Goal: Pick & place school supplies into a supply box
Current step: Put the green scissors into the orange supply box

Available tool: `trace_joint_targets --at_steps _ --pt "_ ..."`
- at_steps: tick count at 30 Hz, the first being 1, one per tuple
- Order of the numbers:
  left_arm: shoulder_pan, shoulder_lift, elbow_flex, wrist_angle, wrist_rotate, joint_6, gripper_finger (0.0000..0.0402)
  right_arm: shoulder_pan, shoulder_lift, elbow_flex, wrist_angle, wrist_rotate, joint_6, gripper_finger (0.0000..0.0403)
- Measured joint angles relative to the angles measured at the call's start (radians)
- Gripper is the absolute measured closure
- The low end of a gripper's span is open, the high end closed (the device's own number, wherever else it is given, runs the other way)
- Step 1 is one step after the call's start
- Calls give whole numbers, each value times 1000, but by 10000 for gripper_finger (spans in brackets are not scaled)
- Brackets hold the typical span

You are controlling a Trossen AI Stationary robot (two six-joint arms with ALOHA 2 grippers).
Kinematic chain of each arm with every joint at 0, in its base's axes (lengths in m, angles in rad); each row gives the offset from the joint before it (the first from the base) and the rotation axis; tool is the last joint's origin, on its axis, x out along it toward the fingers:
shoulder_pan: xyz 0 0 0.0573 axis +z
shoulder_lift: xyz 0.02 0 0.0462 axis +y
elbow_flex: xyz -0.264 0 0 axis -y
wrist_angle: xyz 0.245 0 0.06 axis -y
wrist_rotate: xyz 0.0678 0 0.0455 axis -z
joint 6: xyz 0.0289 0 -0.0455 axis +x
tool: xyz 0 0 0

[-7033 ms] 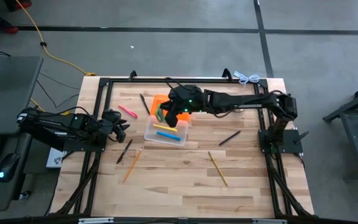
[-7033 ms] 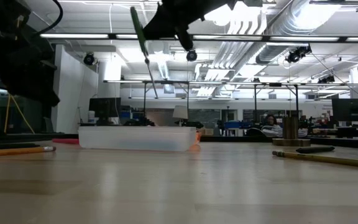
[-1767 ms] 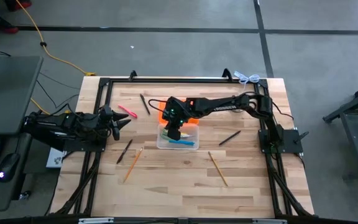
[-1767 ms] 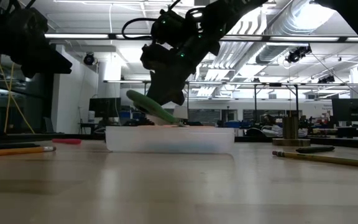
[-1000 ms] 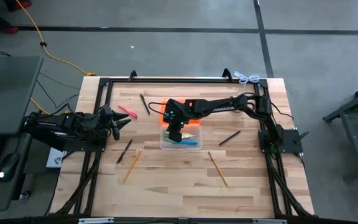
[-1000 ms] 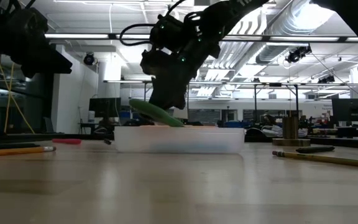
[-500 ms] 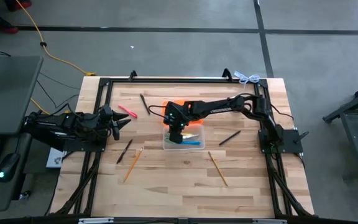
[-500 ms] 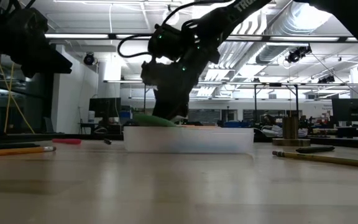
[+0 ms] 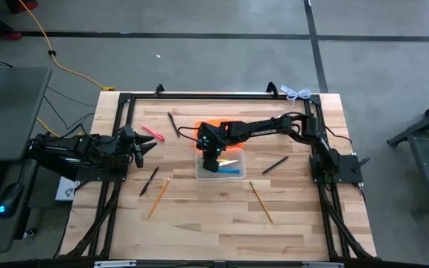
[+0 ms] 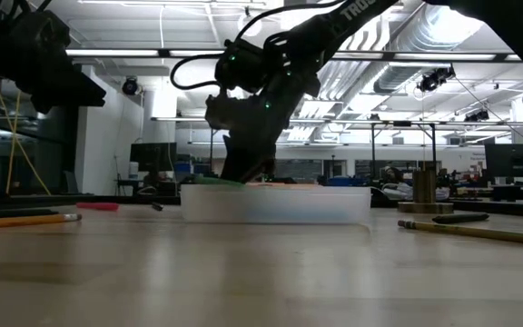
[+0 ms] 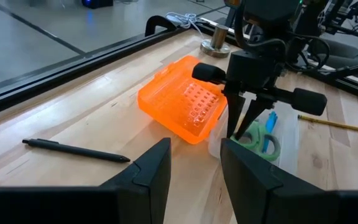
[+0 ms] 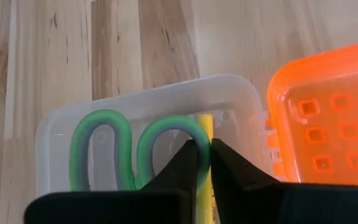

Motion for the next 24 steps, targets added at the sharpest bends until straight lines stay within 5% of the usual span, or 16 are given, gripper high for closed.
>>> trace_joint_targets --at_steps 24 --pt "0 0 0 -3 2 0 231 0 -4 0 3 -66 28 359"
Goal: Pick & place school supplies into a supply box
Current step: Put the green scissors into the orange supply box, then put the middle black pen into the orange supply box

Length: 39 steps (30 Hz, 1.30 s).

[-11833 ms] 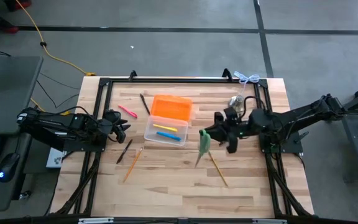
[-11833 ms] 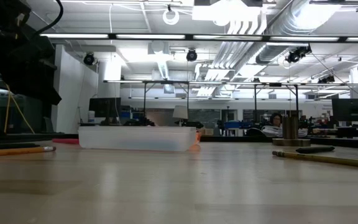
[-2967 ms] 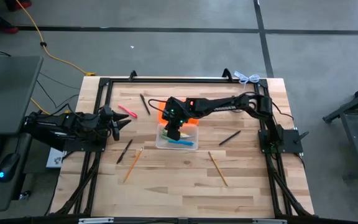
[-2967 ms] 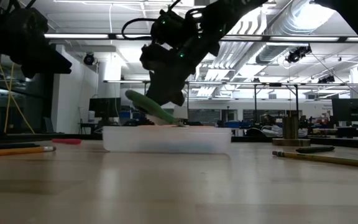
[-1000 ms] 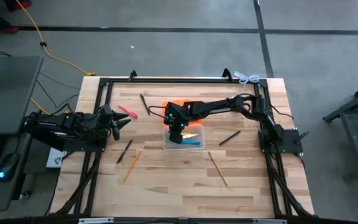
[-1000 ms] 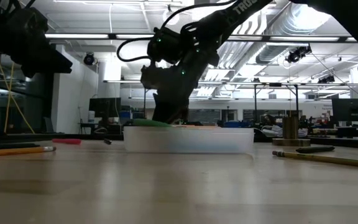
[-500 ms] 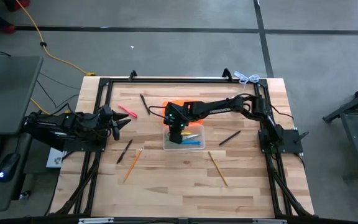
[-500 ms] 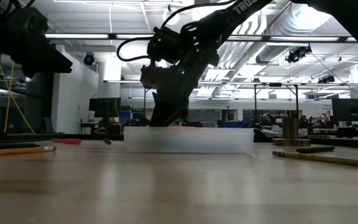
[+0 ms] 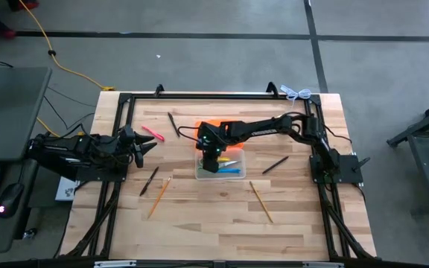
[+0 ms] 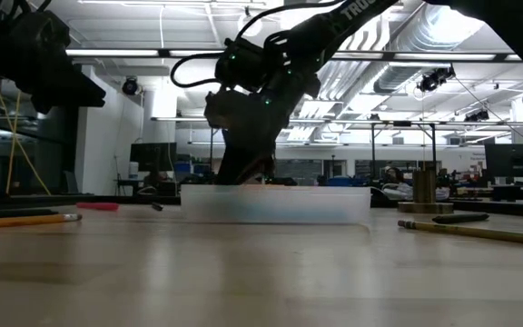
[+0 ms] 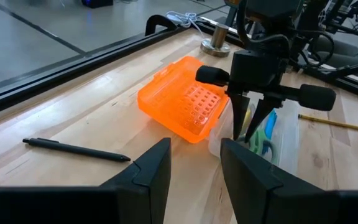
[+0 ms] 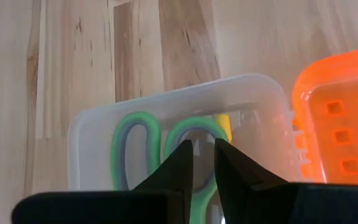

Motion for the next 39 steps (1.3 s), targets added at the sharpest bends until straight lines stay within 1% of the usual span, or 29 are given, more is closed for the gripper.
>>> trace_joint_targets --at_steps 4,9,19,23,27,32,39 --pt "0 0 0 0 0 0 231 0 -23 2 -3 4 -7 362" --pt "0 0 1 -5 9 0 231 -2 -59 2 -10 42 -17 368" --pt "0 0 1 -5 38 -4 231 -2 -120 3 -40 66 -17 365" --pt "0 0 1 -6 60 -24 231 -2 -142 3 -50 67 -10 368" --pt "0 0 1 -6 61 -34 231 -2 -162 3 -71 84 -7 366" --pt "0 0 1 -4 61 -86 231 -2 -191 3 -84 104 -5 362" --pt "0 0 1 0 61 -108 231 -3 -231 3 -141 130 0 367"
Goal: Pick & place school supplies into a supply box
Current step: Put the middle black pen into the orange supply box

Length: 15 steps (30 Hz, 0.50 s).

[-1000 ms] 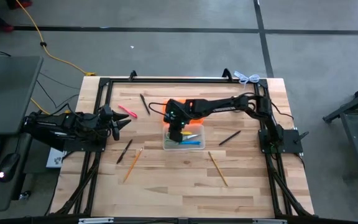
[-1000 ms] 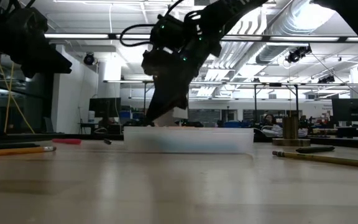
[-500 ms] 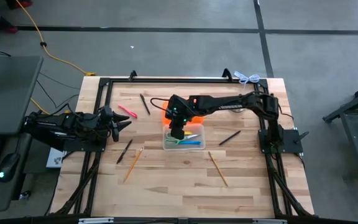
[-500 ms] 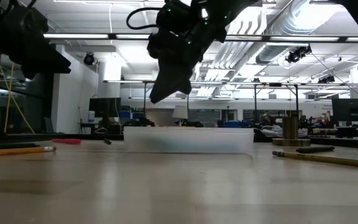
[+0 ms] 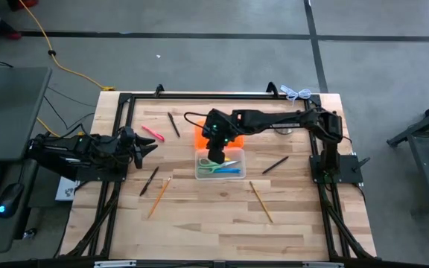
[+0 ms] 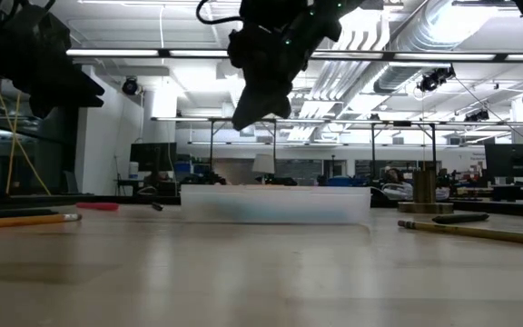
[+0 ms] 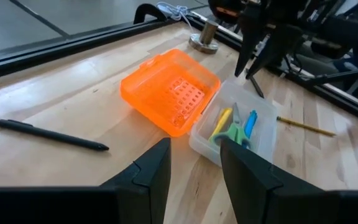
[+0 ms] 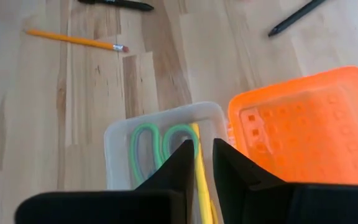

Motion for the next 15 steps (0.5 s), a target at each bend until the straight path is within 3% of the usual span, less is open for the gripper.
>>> trace_joint_targets --at_steps 15 --pt "0 0 0 -5 -1 3 231 6 -80 -1 -239 -16 18 378"
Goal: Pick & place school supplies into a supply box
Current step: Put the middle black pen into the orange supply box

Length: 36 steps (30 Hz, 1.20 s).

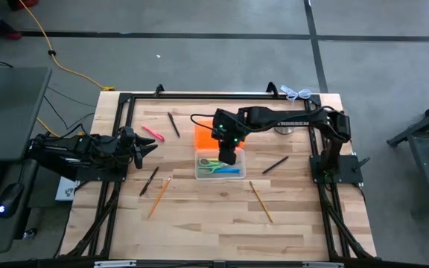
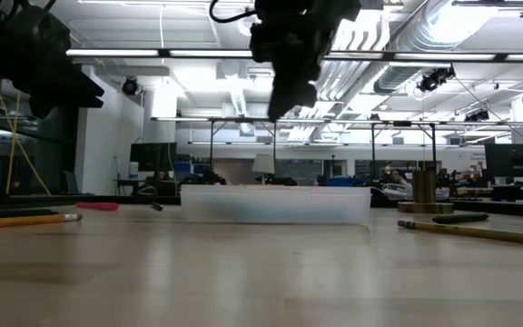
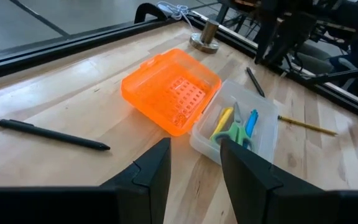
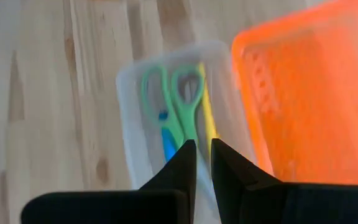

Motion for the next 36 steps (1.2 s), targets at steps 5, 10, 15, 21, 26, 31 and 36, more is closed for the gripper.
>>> trace_joint_targets --at_steps 5,10,15,21,26,31,36 --pt "0 0 0 -8 0 -1 231 15 -31 0 -99 -4 -8 378" --pt "0 0 -1 -25 4 -3 231 40 -68 0 -193 8 -26 373" --pt "0 0 -1 -31 5 -3 231 64 -116 0 -266 18 -35 373" --pt "0 0 -1 -45 6 -4 231 86 -178 -6 -387 67 -35 372" --pt "0 0 -1 -45 6 -3 231 110 -227 -6 -469 109 -35 372" --pt "0 0 -1 -47 6 -3 231 134 -266 -6 -530 162 -35 374" --pt "0 0 -1 -53 7 -3 231 152 -279 -6 -629 202 -35 377"
